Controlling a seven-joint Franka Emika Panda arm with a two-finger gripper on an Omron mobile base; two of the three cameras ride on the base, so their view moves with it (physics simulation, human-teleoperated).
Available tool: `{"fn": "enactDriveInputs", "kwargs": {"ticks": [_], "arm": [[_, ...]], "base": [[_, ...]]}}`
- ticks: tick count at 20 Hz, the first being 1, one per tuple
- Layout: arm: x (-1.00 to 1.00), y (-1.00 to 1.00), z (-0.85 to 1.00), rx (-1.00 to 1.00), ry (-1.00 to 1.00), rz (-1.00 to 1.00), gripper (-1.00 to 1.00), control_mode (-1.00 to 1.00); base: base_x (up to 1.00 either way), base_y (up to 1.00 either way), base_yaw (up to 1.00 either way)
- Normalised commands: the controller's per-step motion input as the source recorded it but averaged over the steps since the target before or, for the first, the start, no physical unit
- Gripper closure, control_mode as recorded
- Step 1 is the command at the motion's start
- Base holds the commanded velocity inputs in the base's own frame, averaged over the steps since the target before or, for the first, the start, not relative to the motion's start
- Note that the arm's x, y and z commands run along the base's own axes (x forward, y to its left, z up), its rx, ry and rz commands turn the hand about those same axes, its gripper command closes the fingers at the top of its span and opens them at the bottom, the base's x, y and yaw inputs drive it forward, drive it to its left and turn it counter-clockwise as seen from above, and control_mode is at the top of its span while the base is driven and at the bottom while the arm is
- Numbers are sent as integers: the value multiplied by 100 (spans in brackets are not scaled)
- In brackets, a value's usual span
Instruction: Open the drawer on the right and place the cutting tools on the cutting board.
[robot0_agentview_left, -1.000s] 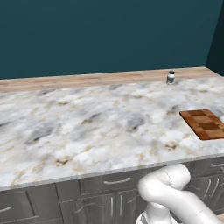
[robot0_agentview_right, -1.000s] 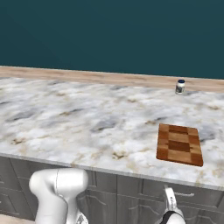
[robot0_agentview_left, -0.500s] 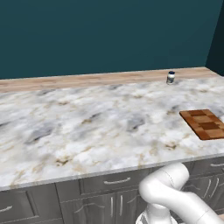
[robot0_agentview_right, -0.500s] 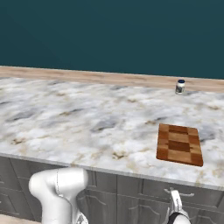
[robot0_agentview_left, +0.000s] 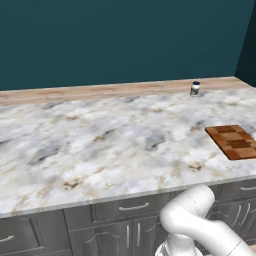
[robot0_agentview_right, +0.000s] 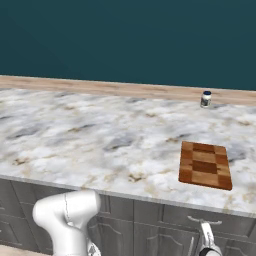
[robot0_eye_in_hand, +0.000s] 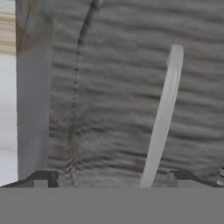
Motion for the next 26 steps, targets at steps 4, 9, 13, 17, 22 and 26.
{"fn": "enactDriveInputs", "kwargs": {"ticks": [4, 9, 13, 17, 22, 26], "arm": [[13, -12, -23, 0, 1, 0, -100, -100], [16, -6, -21, 0, 2, 0, -100, -100], [9, -2, -12, 0, 0, 0, -100, -100], [12, 0, -12, 0, 0, 0, -100, -100], [11, 0, -10, 0, 0, 0, -100, -100], [11, 0, -9, 0, 0, 0, -100, -100]], "base": [[0, 0, 0], [0, 0, 0], [0, 0, 0], [0, 0, 0], [0, 0, 0], [0, 0, 0]]}}
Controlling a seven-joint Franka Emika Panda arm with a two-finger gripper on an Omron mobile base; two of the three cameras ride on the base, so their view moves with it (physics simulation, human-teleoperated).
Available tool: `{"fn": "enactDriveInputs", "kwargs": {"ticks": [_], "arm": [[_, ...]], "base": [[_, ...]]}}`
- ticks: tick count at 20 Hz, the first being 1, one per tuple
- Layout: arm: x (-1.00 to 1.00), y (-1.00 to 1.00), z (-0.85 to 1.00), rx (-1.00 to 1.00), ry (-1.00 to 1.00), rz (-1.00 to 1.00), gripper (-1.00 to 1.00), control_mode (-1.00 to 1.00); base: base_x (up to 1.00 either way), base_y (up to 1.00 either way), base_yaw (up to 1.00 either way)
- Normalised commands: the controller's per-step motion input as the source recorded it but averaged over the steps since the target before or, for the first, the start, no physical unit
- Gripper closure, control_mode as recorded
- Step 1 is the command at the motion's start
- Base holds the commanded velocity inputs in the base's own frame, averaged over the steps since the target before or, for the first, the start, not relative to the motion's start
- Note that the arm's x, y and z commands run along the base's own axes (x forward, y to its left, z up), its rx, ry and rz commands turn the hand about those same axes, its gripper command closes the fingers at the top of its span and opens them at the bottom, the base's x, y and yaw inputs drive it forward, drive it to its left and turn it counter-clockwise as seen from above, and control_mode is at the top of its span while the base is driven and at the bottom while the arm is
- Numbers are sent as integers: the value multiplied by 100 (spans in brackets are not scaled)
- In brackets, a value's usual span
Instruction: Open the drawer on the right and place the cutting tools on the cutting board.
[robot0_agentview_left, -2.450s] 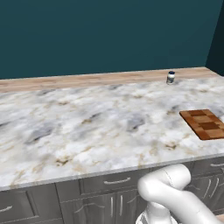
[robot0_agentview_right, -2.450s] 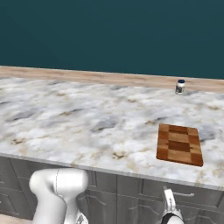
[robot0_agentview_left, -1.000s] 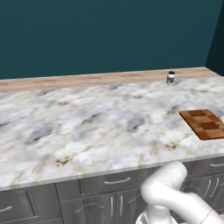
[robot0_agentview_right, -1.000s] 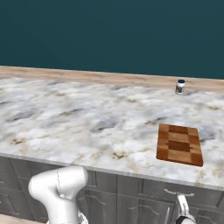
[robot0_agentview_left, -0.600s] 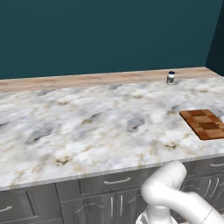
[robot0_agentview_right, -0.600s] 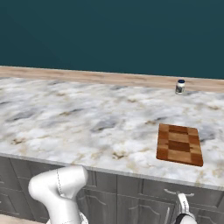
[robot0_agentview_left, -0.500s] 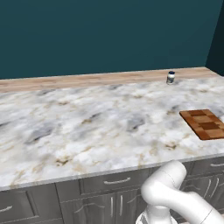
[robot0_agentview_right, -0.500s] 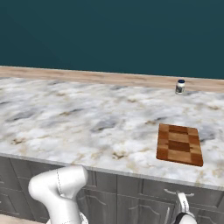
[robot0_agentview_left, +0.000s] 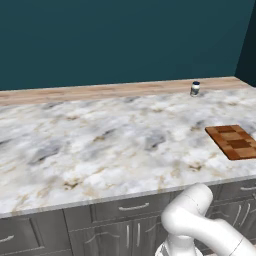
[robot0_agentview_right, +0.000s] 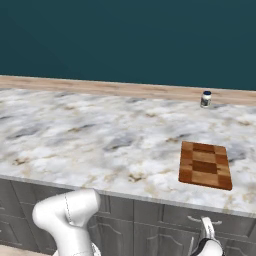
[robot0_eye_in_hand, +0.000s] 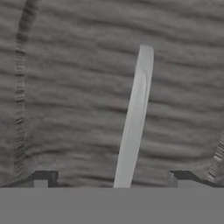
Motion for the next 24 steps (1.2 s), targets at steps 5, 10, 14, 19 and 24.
{"fn": "enactDriveInputs", "kwargs": {"ticks": [5, 10, 14, 19, 24], "arm": [[10, 0, -10, 0, 0, 0, -100, -100], [7, -3, -12, 0, 0, 0, -100, -100], [9, -2, -17, 0, 0, 0, -100, -100], [11, 0, -18, 0, 0, 0, -100, -100], [14, 0, -17, 0, 0, 0, -100, -100]], "base": [[0, 0, 0], [0, 0, 0], [0, 0, 0], [0, 0, 0], [0, 0, 0]]}}
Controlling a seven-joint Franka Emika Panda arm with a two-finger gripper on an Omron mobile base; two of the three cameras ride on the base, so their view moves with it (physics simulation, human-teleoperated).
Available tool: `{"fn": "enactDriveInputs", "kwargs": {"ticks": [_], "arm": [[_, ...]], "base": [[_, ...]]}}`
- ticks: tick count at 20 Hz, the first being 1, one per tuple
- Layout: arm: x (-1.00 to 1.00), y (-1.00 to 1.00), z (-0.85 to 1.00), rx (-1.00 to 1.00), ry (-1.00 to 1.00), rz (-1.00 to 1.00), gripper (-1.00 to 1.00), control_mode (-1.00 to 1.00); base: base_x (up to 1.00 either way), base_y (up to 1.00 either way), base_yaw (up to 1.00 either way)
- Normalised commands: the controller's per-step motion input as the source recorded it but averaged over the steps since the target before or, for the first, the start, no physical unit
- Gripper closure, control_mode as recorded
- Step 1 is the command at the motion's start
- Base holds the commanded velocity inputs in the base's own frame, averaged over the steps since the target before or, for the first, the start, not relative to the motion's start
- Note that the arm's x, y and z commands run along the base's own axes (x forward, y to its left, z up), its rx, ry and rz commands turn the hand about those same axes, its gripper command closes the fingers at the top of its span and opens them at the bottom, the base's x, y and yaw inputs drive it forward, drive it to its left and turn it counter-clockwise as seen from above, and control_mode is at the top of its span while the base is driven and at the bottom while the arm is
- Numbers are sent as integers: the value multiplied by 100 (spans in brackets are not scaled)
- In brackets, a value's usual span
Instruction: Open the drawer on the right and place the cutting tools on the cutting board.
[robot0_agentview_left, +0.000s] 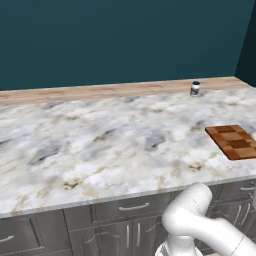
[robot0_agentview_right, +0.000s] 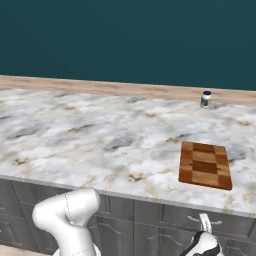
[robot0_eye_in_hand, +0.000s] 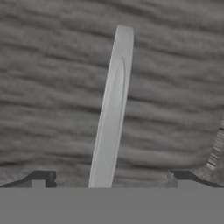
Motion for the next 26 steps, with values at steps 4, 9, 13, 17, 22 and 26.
{"fn": "enactDriveInputs", "kwargs": {"ticks": [4, 9, 13, 17, 22, 26], "arm": [[13, 0, -19, 0, 0, 0, 100, -100], [4, 0, -16, 0, 0, 0, 100, -100], [0, 0, -13, 0, 0, 0, 100, -100], [0, 0, -8, 0, 0, 0, 100, -100], [-6, -5, -1, 0, -2, 0, 100, -100], [-35, -24, 0, 0, -6, 0, 100, -100]], "base": [[0, 0, 0], [0, 0, 0], [0, 0, 0], [0, 0, 0], [0, 0, 0], [0, 0, 0]]}}
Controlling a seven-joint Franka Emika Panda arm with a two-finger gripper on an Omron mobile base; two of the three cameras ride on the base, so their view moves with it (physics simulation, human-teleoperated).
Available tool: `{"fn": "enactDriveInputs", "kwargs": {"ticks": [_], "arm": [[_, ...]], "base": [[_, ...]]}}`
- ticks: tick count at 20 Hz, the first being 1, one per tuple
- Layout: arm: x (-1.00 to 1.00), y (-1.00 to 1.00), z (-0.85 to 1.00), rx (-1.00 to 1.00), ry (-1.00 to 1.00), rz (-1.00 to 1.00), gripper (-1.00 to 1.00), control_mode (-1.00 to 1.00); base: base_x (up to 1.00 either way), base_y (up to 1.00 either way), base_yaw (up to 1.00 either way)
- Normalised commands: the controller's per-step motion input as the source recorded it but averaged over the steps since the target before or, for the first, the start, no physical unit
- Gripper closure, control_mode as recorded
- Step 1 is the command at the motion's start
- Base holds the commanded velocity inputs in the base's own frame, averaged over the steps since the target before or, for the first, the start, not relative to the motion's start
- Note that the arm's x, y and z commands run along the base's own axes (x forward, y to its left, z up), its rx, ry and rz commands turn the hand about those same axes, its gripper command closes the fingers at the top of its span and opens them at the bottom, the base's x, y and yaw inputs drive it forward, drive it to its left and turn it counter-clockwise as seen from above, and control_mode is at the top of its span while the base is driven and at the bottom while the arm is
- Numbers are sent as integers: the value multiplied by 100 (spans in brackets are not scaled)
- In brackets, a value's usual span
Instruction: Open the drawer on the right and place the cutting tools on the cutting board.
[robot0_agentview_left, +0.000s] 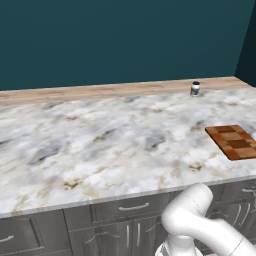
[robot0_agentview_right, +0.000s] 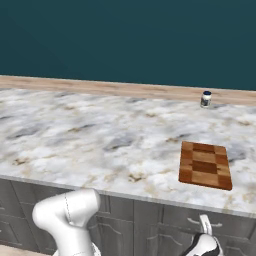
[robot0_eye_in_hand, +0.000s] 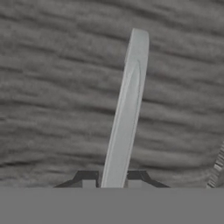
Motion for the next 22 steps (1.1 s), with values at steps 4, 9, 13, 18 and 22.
{"fn": "enactDriveInputs", "kwargs": {"ticks": [4, 9, 13, 18, 22], "arm": [[-51, -35, 0, 0, -7, 0, 100, -100], [-61, -38, 0, 0, -7, 0, 100, -100], [-56, -34, 0, 0, -5, -2, 100, -100], [-60, -43, 0, 0, -2, -3, 100, -100], [-70, -49, 0, -1, 0, -5, 100, -100]], "base": [[0, 0, 0], [0, 0, 0], [0, 0, 0], [0, 0, 0], [0, 0, 0]]}}
